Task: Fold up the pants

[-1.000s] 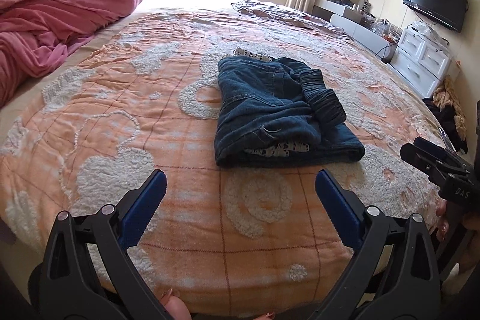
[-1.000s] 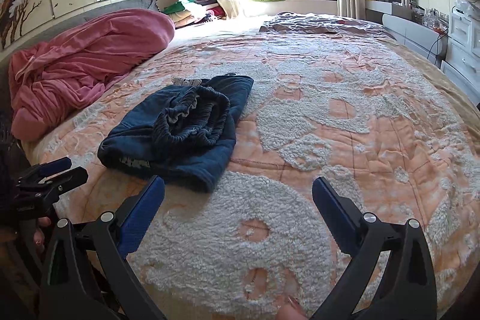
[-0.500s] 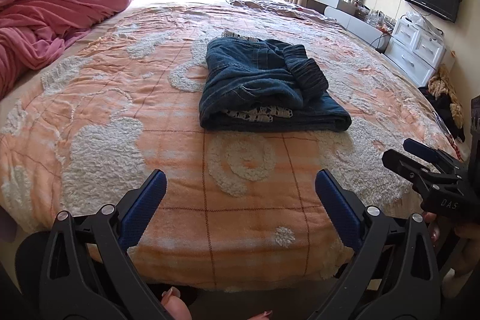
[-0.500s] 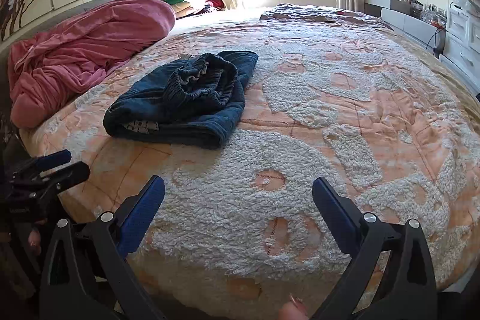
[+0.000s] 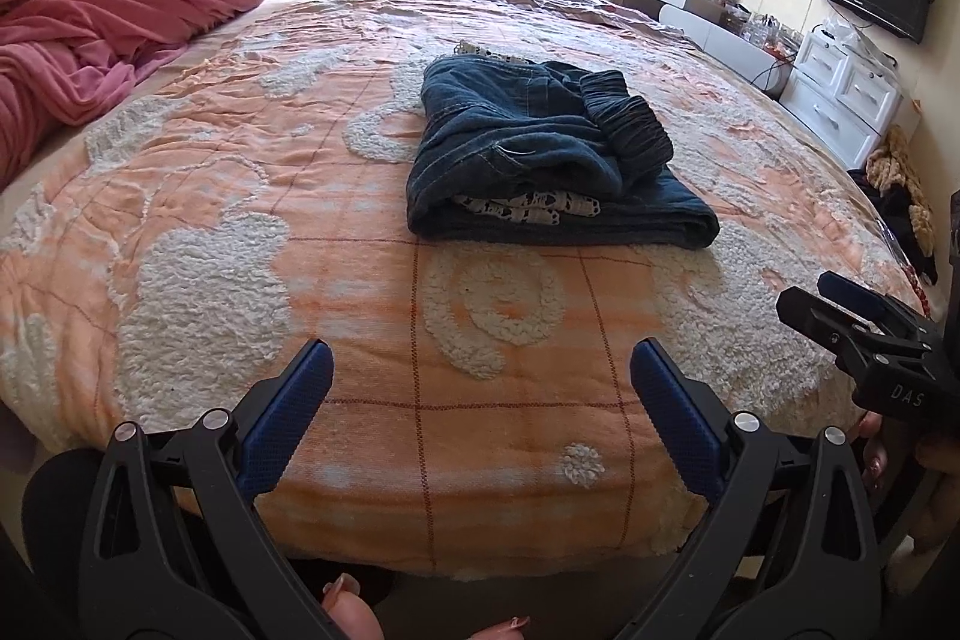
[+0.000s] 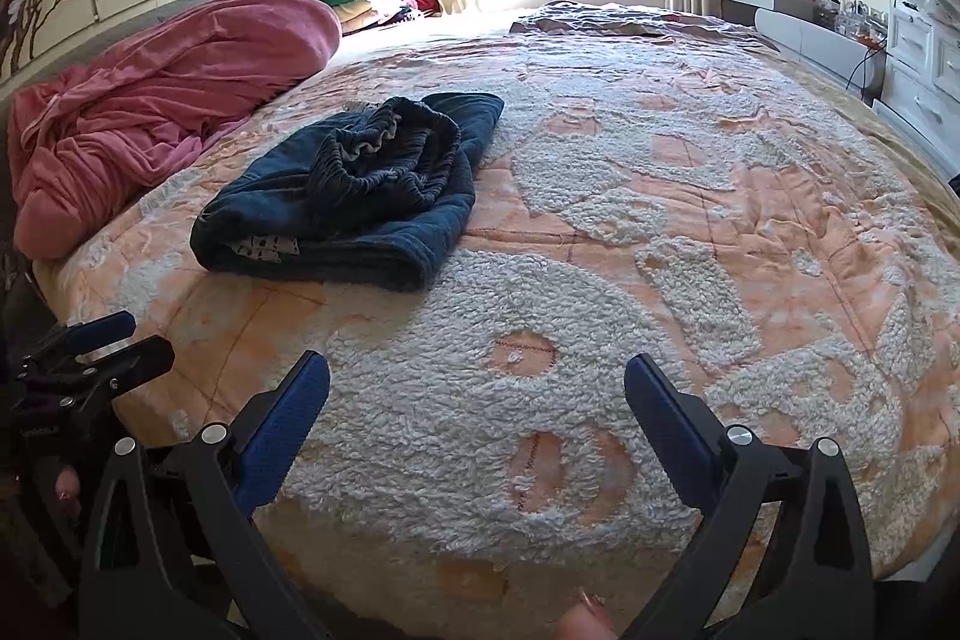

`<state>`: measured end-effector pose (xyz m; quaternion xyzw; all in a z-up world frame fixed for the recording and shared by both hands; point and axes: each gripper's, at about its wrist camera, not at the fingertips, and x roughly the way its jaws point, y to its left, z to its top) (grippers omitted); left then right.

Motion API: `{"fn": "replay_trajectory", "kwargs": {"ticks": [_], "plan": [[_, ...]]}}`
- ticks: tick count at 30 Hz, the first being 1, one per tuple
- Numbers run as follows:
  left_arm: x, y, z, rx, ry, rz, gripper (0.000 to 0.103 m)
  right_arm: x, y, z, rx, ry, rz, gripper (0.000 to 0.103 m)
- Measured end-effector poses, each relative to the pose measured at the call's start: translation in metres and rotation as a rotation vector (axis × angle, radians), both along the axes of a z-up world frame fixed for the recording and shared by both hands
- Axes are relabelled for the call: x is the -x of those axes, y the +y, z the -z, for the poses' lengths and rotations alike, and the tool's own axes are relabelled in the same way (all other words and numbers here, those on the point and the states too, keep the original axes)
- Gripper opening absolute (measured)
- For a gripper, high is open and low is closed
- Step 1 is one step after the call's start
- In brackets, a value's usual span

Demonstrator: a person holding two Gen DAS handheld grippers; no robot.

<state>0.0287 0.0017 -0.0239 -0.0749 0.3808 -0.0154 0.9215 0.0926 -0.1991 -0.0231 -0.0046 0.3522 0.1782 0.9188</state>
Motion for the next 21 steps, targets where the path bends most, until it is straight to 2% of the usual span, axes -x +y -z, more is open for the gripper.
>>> {"fn": "replay_trajectory", "kwargs": {"ticks": [21], "plan": [[-0.0001,0.0013,-0.0033,0.003,-0.004,-0.01,0.093,-0.0014,-0.0064,0.0017,-0.008,0.003,0.018,0.098]]}}
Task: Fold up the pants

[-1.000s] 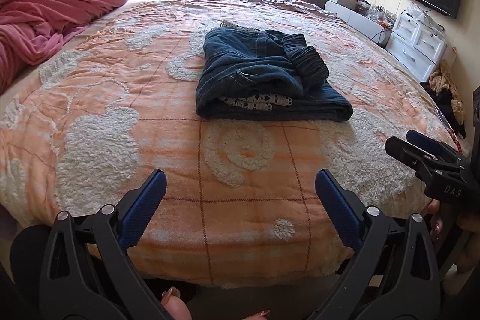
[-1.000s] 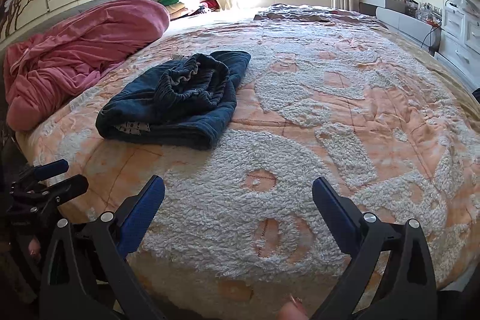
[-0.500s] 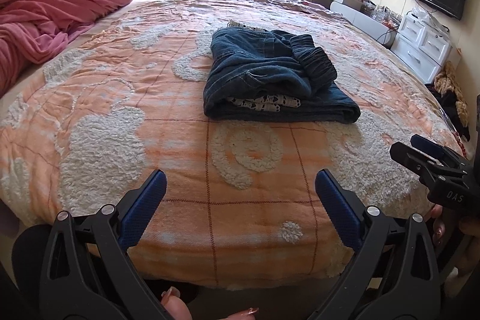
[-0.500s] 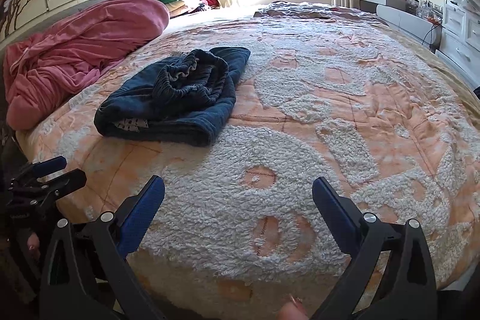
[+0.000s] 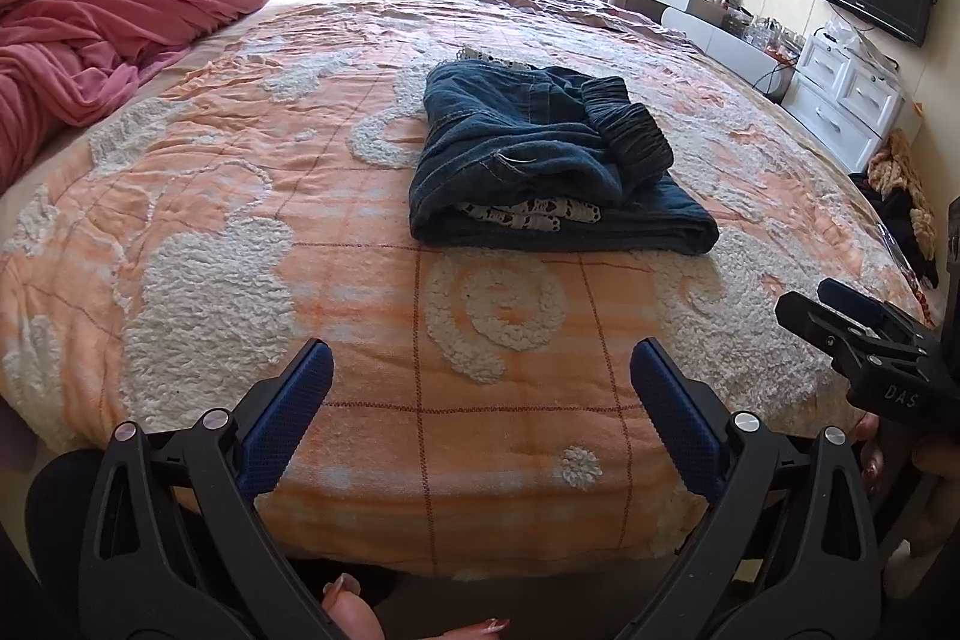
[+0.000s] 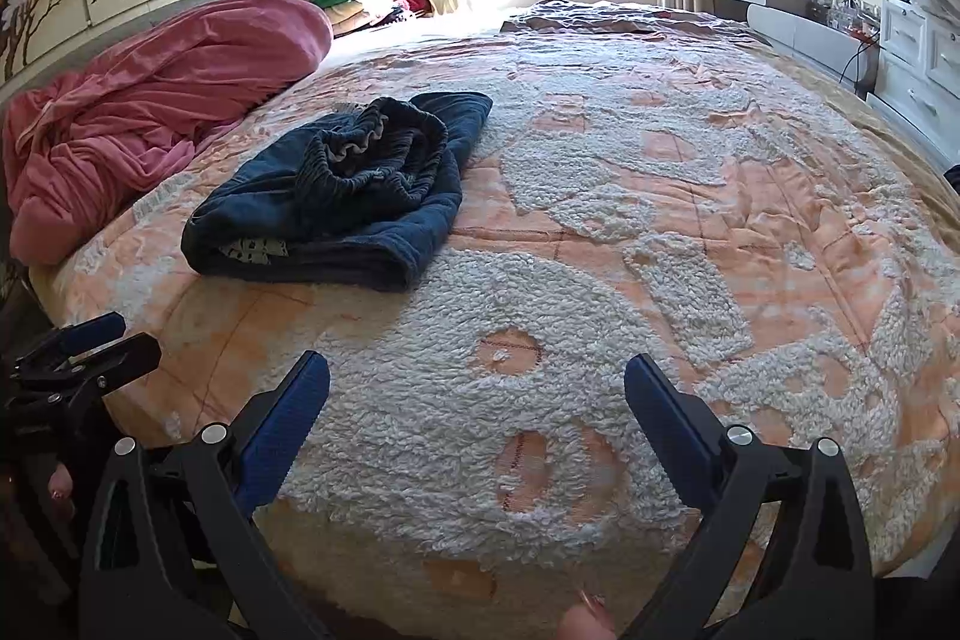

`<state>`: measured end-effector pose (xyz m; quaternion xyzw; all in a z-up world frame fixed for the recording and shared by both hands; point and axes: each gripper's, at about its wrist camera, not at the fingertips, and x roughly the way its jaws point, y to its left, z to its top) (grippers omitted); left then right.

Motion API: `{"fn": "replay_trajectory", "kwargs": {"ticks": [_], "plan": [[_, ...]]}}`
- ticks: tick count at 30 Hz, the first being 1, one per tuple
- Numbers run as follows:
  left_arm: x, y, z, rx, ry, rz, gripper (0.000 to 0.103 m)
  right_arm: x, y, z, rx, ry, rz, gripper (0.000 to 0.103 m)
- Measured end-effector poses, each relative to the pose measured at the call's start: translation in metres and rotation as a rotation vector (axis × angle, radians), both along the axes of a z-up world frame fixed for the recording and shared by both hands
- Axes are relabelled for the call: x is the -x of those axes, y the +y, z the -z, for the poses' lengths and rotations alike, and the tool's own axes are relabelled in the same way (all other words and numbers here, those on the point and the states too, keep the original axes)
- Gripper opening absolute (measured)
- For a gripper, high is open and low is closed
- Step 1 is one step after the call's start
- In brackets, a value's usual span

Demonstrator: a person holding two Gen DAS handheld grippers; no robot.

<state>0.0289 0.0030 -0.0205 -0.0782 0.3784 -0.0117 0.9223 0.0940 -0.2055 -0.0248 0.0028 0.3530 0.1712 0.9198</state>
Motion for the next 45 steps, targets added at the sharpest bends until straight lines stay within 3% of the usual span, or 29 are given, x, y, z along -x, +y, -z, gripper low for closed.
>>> {"fn": "replay_trajectory", "kwargs": {"ticks": [45], "plan": [[-0.0027,-0.0036,0.0017,-0.003,0.039,-0.021,0.093,-0.0024,-0.0037,0.0035,0.001,0.017,0.003,0.098]]}}
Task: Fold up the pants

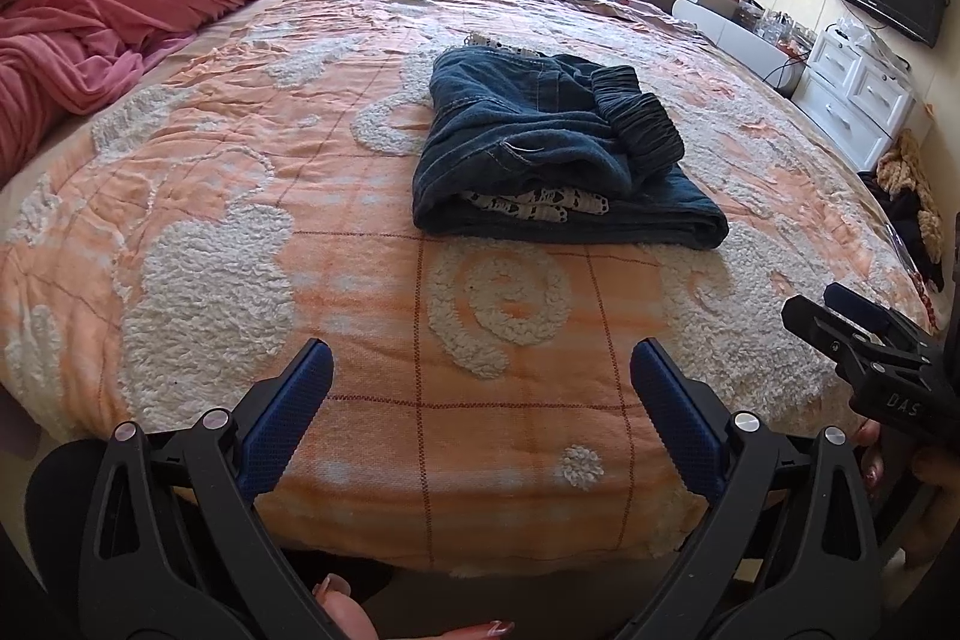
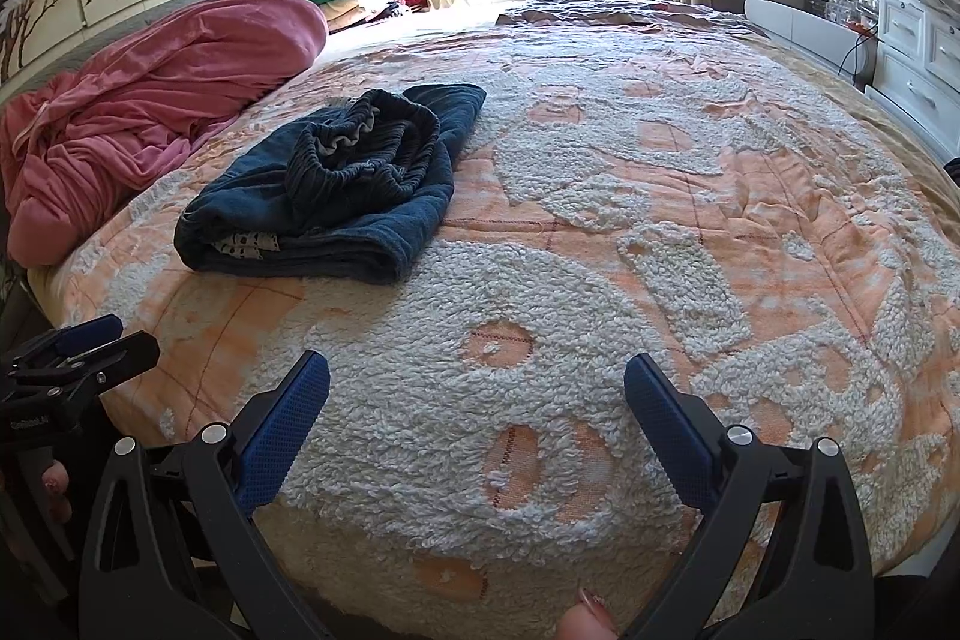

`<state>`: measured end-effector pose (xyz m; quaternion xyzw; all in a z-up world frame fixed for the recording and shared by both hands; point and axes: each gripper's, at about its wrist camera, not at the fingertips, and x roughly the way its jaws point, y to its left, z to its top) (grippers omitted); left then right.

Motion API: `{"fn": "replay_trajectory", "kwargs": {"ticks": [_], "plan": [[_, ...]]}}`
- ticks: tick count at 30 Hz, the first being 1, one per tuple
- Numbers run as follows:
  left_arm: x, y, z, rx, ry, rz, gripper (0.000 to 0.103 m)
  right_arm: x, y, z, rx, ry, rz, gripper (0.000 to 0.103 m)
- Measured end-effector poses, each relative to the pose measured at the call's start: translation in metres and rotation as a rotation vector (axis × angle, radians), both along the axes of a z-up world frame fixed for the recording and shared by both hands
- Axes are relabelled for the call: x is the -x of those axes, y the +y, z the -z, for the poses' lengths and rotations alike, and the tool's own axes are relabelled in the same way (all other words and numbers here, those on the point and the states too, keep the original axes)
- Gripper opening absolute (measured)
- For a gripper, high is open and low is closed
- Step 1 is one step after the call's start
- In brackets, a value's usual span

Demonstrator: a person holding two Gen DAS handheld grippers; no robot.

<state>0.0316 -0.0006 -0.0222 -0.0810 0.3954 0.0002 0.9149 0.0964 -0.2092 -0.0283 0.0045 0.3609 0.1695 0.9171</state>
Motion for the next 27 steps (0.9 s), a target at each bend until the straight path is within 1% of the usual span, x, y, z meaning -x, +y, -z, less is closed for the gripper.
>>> {"fn": "replay_trajectory", "kwargs": {"ticks": [15,19,27], "plan": [[-0.001,0.003,-0.002,0.0,-0.001,-0.009,0.093,0.0,0.0,0.001,0.002,0.001,0.001,0.098],[-0.002,0.005,-0.003,-0.003,0.003,-0.031,0.093,-0.001,-0.001,0.001,0.004,0.002,0.002,0.098],[-0.002,0.014,-0.01,0.0,-0.007,-0.059,0.093,-0.008,-0.013,0.0,0.021,-0.001,0.048,0.098]]}}
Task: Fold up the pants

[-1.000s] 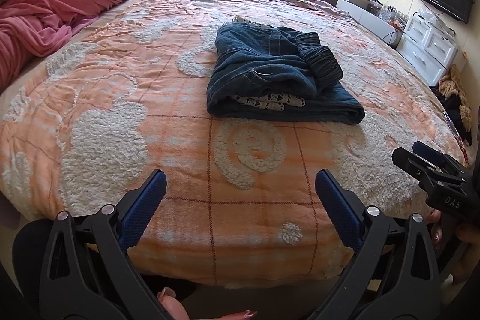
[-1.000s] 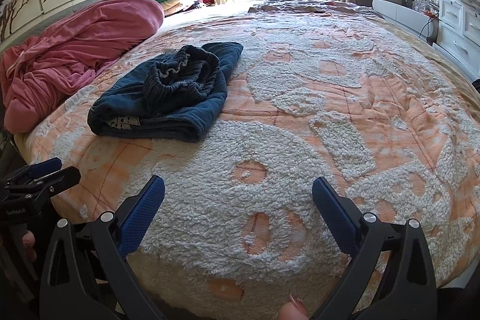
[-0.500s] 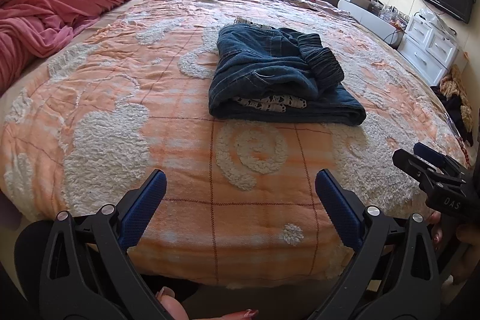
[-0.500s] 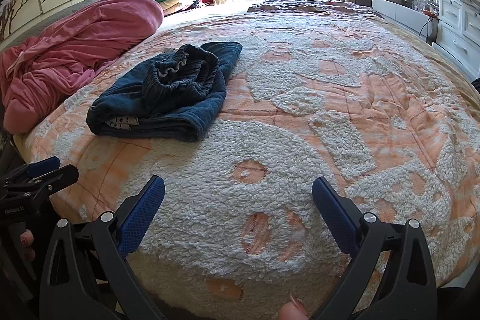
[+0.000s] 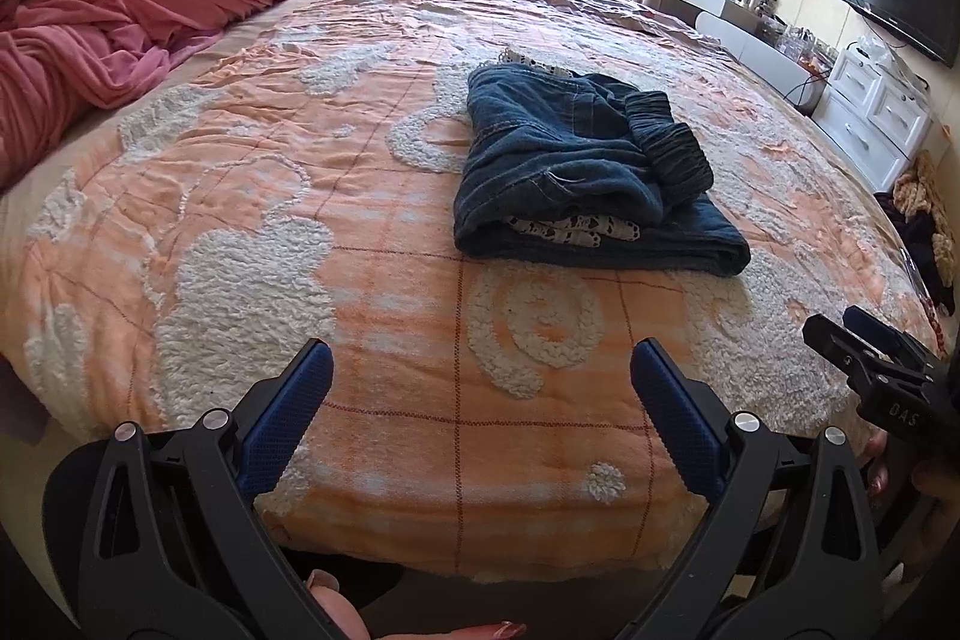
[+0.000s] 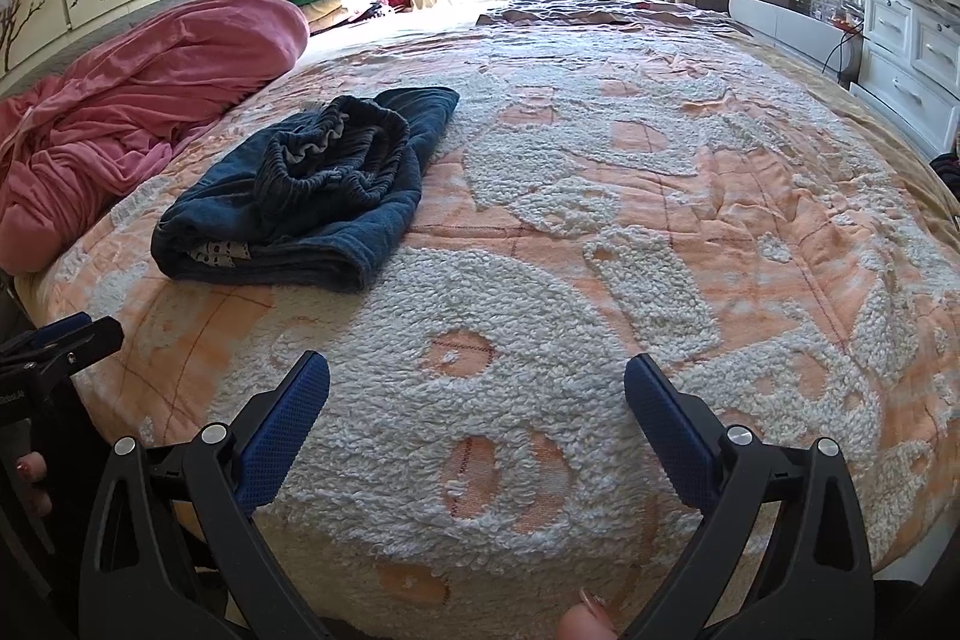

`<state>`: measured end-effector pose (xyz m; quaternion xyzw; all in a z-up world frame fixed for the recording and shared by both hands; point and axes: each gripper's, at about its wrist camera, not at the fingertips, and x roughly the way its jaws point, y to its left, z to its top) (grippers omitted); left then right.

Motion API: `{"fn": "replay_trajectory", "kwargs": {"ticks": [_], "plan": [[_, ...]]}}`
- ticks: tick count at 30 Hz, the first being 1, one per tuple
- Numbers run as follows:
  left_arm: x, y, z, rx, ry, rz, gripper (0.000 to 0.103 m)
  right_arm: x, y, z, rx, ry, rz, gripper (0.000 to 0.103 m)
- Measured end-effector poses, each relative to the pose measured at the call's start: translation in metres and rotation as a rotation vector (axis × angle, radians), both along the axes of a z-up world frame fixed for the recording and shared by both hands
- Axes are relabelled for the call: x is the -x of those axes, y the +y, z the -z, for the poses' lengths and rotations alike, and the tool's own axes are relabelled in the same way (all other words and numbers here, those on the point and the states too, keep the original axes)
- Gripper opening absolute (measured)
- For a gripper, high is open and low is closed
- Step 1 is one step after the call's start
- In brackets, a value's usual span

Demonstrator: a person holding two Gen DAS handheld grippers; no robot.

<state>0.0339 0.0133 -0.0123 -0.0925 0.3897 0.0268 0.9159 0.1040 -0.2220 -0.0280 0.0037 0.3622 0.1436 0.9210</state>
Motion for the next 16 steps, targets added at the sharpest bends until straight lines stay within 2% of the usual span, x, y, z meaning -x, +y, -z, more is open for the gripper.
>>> {"fn": "replay_trajectory", "kwargs": {"ticks": [6,9,10,13,16], "plan": [[0.0,0.022,-0.018,-0.001,-0.086,-0.018,0.093,-0.018,-0.033,-0.009,-0.028,0.023,0.088,0.098],[-0.02,0.052,-0.031,-0.009,-0.086,-0.06,0.093,-0.034,-0.066,-0.02,-0.06,0.038,0.163,0.098],[-0.029,0.063,-0.031,-0.038,-0.07,-0.085,0.093,-0.041,-0.08,-0.024,-0.062,0.036,0.188,0.098],[-0.077,0.11,-0.02,-0.112,0.048,-0.134,0.093,-0.074,-0.137,-0.035,-0.023,0.026,0.316,0.098],[-0.125,0.161,-0.002,-0.104,0.138,-0.178,0.093,-0.117,-0.191,-0.033,-0.004,0.085,0.412,0.098]]}}
